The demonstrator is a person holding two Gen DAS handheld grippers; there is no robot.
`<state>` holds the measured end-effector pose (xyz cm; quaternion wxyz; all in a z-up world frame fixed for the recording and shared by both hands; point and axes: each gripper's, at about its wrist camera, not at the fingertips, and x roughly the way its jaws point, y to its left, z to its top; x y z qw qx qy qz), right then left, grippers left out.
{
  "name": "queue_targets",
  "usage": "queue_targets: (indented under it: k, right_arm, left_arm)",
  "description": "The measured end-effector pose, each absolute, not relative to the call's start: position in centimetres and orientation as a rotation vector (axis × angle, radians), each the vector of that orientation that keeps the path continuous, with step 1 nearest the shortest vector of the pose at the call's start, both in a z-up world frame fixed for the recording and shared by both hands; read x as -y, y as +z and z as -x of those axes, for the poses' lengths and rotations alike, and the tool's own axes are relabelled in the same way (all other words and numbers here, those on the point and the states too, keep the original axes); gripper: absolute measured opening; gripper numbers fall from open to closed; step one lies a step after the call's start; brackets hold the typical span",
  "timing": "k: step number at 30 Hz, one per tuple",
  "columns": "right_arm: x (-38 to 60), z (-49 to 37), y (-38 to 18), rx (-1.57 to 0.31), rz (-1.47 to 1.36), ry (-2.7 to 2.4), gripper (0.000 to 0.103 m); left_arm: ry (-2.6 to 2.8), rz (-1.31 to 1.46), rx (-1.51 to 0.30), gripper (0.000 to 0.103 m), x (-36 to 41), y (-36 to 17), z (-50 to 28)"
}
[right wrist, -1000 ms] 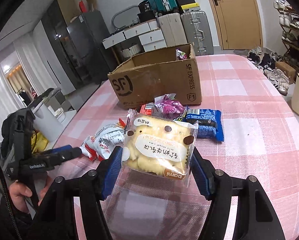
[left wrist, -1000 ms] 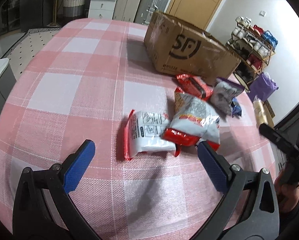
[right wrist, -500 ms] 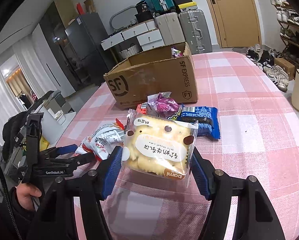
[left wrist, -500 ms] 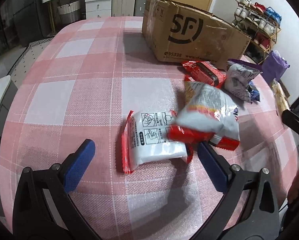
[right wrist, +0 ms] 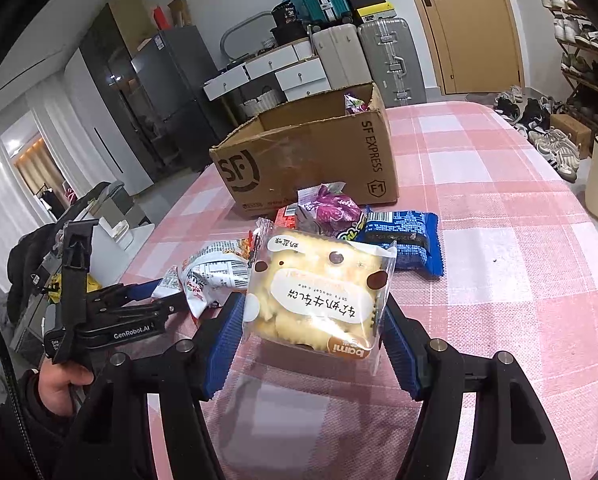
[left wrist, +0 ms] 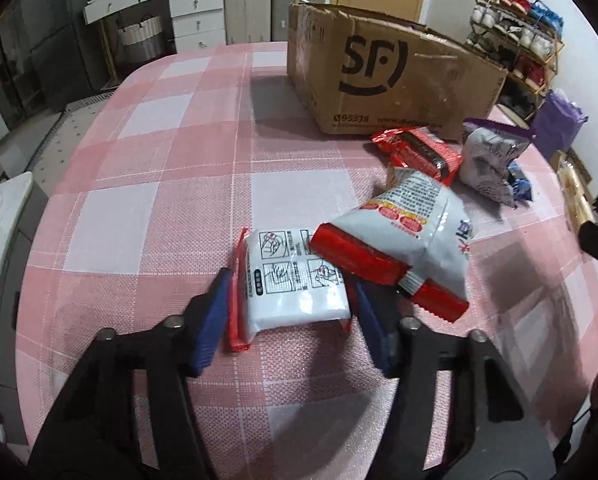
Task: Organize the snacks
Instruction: 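Grasp the white biscuit bag with the left tool, then carry the biscuit bag left and bread bun pack right over the box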
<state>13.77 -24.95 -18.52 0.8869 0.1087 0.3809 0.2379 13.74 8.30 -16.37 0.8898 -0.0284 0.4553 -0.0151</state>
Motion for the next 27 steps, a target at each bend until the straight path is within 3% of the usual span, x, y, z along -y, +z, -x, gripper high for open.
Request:
queue_targets:
  k: [5, 18, 27]
  right_arm:
    - [24.7, -13.5, -18.1, -0.784, -0.225, 0.5, 0.066]
    - [24.1, -12.6, -16.2, -0.751, -0.209, 0.513, 0.066]
    - [23.8, -12.6, -13.4, -0.708, -0.207, 0.55, 0.066]
  left_arm:
    - [-0.062, 0.05, -0.937, 0.046, -8.7, -16.1, -13.3]
    - [-0.06, 0.082, -0.885, 0.045, -10.4, -13.7, -10.5]
    - [-0.043, 0.077, -0.79, 0.045, -10.5, -9.4, -10.0]
